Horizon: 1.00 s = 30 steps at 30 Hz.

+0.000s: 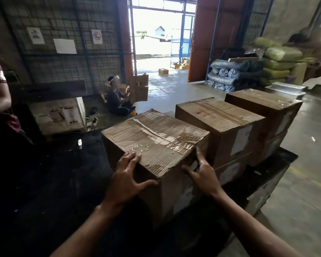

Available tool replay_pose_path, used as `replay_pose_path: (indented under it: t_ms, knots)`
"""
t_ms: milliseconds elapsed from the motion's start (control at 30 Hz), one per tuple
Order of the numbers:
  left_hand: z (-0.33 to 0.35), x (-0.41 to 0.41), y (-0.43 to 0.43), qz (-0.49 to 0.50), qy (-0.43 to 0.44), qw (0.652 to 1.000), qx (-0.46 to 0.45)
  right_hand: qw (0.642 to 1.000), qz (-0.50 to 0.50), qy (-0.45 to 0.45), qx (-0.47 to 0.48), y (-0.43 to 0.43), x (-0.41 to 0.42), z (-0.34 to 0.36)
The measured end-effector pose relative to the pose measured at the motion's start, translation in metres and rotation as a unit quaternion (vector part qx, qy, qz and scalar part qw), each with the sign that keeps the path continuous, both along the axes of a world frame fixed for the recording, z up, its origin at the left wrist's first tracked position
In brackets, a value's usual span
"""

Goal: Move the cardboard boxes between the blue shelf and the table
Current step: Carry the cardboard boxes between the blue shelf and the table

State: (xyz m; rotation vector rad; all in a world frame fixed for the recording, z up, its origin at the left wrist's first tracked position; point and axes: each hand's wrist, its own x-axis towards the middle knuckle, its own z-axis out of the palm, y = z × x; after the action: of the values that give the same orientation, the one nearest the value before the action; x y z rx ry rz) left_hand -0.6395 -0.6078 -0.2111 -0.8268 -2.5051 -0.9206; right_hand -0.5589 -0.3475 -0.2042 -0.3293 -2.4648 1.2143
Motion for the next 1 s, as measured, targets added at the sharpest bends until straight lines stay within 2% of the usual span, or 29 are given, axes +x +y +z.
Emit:
replay_pose_path:
  t_ms: [100,267,367,600,700,800,1000]
  knots:
    - [0.007,-0.021,0.003,-0.034,-0.003,0.999,0.030,1.000,-0.004,0.004,-0.013,-0.012,0.009,0.001]
    - [0.016,-0.095,-0.027,-0.075,-0.037,0.996,-0.019,0.999,0.016,0.025,-0.014,-0.045,0.026,0.002]
    - [0.021,-0.133,-0.044,-0.088,-0.049,0.995,-0.026,1.000,-0.007,0.027,-0.005,-0.067,0.028,0.003]
    - [0.024,-0.200,-0.075,-0.102,-0.119,0.987,0.046,0.997,-0.049,0.020,0.062,-0.099,0.028,0.010]
    - [0.020,-0.202,-0.079,-0.096,-0.138,0.983,0.070,0.995,-0.066,0.016,0.074,-0.106,0.022,0.007]
    - [0.020,-0.186,-0.078,-0.101,-0.125,0.979,0.125,0.995,-0.092,0.015,0.040,-0.102,0.017,0.009]
    - [0.008,-0.133,-0.101,0.013,-0.078,0.973,0.218,0.994,-0.109,-0.001,0.024,-0.070,0.007,0.026]
